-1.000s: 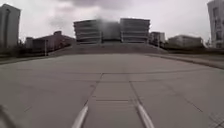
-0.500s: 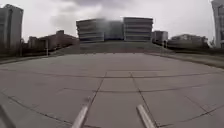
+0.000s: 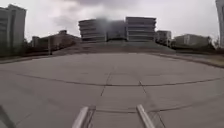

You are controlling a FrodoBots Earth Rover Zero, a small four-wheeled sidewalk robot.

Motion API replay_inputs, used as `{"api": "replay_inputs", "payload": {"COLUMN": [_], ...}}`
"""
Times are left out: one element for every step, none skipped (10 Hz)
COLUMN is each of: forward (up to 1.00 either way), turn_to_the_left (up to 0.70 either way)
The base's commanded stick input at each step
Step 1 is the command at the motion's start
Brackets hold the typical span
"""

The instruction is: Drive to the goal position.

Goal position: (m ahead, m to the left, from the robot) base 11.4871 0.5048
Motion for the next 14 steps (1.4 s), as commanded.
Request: {"api": "replay_inputs", "payload": {"forward": [1.0, 1.0, 1.0, 1.0, 1.0, 1.0, 1.0, 1.0, 1.0, 1.0, 1.0, 1.0, 1.0, 1.0], "turn_to_the_left": [-0.24, -0.27, -0.27, -0.27, -0.27, -0.27, -0.27, -0.27, -0.27, -0.27, -0.27, -0.27, -0.27, -0.27]}}
